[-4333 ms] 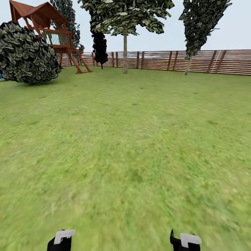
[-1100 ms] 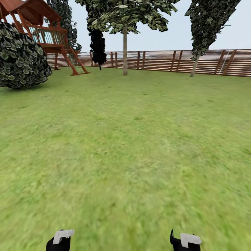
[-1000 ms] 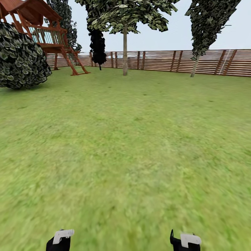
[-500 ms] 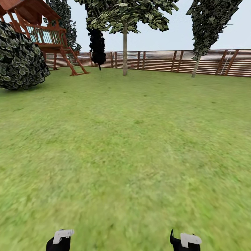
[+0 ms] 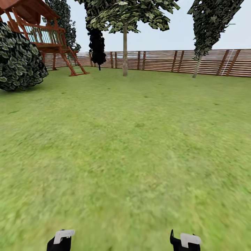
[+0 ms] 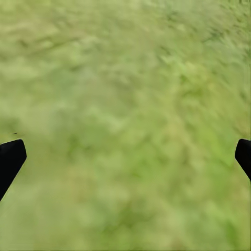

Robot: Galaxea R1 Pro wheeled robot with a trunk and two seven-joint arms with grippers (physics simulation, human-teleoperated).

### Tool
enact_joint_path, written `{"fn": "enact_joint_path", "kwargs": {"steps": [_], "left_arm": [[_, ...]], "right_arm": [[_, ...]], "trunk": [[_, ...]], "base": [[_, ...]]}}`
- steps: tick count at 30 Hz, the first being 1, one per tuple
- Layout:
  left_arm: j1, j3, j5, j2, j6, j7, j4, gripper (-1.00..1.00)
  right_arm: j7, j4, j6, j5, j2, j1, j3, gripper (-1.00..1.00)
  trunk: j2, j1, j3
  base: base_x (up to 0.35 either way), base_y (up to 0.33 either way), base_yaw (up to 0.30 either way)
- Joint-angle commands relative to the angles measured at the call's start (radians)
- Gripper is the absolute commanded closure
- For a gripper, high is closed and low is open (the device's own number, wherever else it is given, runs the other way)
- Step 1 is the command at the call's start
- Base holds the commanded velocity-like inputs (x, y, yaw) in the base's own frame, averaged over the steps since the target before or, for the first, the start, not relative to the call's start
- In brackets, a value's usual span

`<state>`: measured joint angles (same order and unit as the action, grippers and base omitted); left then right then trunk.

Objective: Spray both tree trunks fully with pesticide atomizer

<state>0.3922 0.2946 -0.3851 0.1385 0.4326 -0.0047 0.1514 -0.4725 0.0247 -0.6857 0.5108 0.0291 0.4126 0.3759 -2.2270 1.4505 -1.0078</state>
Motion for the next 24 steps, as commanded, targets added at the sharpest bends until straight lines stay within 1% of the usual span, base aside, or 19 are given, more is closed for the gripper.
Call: {"fn": "enact_joint_path", "kwargs": {"steps": [1,7,24], "left_arm": [[0.0,0.0,0.0,0.001,0.0,0.0,0.0,1.0],[0.0,0.0,0.0,0.006,0.0,0.0,0.0,1.0],[0.001,0.0,0.0,0.006,0.0,0.0,0.001,1.0]], "right_arm": [[0.0,0.0,0.0,0.0,0.0,0.0,0.0,-1.0],[0.0,0.0,0.0,0.0,0.0,0.0,0.0,-1.0],[0.0,0.0,0.0,0.0,0.0,0.0,0.0,-1.0]], "trunk": [[0.0,0.0,0.0],[0.0,0.0,0.0],[0.0,0.0,0.0]], "base": [[0.34,0.0,0.0],[0.34,0.0,0.0],[0.34,0.0,0.0]]}}
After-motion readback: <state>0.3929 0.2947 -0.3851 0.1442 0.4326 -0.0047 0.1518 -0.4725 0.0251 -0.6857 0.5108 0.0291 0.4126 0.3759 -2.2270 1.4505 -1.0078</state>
